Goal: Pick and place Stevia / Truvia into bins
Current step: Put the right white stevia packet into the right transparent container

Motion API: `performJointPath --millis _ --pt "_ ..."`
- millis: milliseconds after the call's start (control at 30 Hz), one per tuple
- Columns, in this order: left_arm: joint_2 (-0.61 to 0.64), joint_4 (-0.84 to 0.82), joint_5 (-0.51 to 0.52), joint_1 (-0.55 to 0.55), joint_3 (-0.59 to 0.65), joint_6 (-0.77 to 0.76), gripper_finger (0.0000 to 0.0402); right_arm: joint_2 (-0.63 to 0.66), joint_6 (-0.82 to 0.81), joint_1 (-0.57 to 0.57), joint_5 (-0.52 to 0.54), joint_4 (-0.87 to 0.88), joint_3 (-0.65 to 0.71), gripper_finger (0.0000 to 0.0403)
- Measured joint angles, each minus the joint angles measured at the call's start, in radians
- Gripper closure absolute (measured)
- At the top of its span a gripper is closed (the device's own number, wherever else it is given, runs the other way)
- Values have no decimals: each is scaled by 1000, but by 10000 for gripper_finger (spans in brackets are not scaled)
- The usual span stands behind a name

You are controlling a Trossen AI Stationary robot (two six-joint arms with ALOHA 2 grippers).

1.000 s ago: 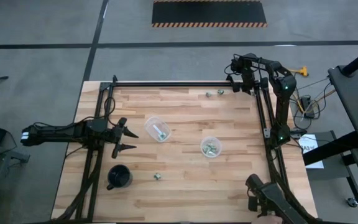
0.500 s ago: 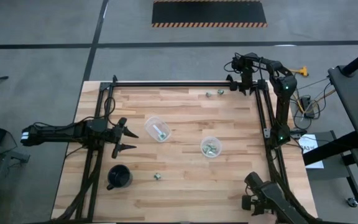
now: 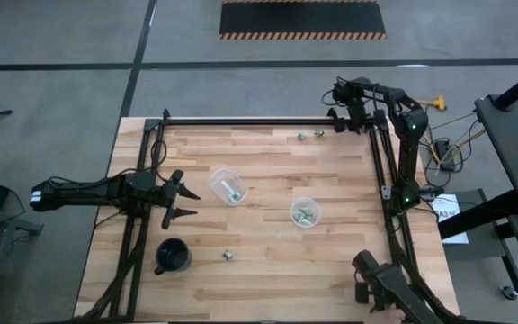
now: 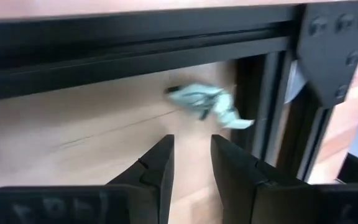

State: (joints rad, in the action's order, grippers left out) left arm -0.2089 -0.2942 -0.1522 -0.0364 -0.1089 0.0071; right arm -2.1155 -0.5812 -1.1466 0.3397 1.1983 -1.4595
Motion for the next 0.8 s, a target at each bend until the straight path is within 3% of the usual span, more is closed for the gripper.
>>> performJointPath --millis 567,800 --pt "1 1 0 0 0 0 193 2 -26 -2 5 -20 -4 307" --pt "1 1 0 0 0 0 193 2 -33 46 31 -23 2 307"
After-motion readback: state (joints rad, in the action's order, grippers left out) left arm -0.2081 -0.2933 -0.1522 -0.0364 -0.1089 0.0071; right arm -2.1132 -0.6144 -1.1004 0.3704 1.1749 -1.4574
